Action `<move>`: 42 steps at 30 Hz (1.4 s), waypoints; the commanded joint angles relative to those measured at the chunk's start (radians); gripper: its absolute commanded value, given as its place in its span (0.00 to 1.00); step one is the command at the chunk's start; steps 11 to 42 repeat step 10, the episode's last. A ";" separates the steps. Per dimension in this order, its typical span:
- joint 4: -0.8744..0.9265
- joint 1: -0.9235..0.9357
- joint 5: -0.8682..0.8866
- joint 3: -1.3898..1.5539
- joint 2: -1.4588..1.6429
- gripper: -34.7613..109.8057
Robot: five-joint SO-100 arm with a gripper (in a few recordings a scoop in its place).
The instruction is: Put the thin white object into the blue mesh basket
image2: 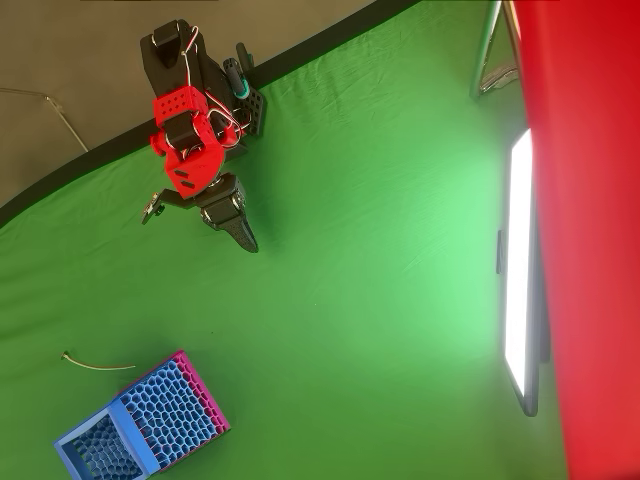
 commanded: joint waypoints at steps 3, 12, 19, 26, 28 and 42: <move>0.002 0.003 0.002 0.008 0.008 0.25; 0.002 0.003 -0.002 0.008 0.008 0.25; 0.002 0.003 -0.002 0.008 0.008 0.25; 0.002 0.003 -0.002 0.008 0.008 0.25; 0.002 0.003 -0.002 0.008 0.008 0.25; 0.002 0.003 -0.002 0.008 0.008 0.25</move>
